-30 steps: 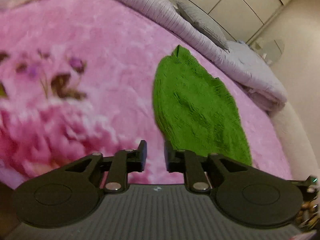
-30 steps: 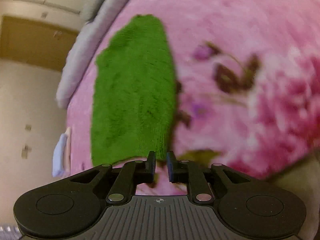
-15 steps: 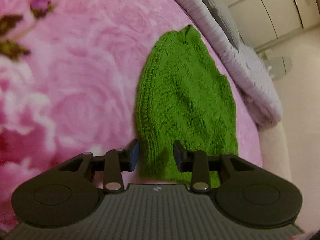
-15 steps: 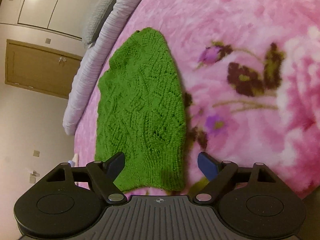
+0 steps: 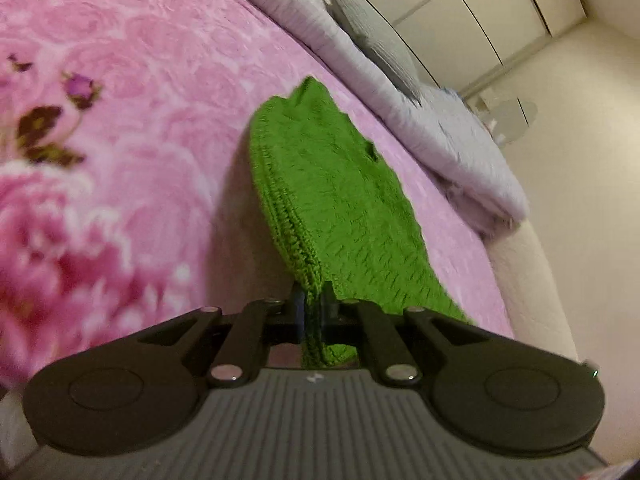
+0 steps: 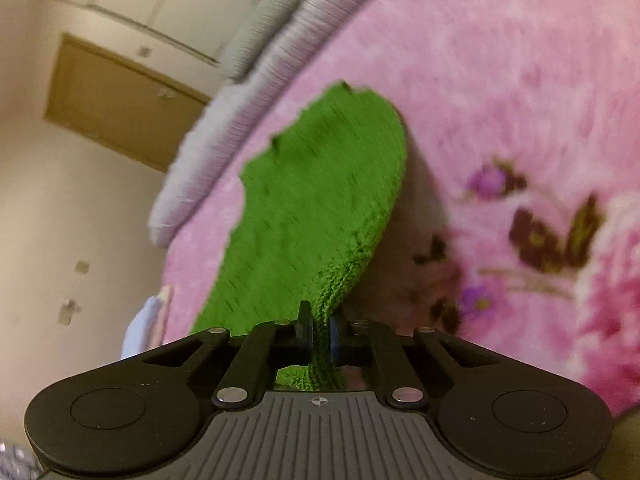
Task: Fold clothes
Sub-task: 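Lower the sweater onto the bed with both grippers, laying it flat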
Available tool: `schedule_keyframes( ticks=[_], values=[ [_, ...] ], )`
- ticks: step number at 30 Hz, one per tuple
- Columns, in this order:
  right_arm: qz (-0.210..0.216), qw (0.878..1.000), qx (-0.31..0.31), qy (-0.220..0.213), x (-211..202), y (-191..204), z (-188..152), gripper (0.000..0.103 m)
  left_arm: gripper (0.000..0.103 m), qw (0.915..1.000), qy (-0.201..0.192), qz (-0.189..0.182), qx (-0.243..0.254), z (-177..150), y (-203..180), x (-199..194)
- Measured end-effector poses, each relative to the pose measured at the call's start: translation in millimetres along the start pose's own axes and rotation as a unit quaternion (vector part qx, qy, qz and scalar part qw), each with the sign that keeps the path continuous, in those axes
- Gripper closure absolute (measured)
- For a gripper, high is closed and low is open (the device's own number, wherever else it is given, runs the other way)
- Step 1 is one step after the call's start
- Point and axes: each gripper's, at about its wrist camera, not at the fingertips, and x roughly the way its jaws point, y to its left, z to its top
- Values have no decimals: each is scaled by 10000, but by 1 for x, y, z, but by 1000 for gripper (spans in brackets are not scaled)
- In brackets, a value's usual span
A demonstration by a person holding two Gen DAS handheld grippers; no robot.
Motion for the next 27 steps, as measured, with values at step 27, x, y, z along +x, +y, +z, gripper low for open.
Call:
schedule_keyframes(
  ticks=[27],
  values=[
    [-1848, 9628, -1853, 674, 47, 33, -1, 96, 97, 9692, 627, 1270, 2015, 26, -78, 81]
  ],
)
